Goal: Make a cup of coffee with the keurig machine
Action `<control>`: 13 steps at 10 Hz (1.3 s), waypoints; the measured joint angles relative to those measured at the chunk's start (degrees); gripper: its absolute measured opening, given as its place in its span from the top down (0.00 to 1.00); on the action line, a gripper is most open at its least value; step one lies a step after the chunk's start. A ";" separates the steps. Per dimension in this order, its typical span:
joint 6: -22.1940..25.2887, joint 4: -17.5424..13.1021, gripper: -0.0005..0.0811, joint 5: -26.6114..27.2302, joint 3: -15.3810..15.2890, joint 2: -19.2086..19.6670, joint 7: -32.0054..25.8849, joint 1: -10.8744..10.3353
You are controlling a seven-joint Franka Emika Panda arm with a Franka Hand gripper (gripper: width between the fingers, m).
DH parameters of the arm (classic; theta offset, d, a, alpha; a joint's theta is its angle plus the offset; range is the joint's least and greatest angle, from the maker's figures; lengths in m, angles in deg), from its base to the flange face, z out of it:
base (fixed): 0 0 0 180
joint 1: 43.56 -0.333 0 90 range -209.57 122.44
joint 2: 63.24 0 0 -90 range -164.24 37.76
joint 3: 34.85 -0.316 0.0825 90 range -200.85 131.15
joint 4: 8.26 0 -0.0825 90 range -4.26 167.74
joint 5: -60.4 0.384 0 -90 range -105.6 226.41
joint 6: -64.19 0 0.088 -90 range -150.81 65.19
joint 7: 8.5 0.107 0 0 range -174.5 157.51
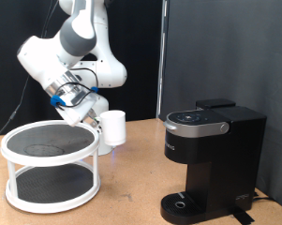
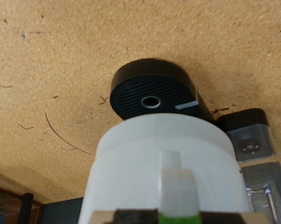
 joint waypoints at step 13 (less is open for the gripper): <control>-15.74 -0.15 0.98 0.17 -11.90 14.23 10.64 -4.44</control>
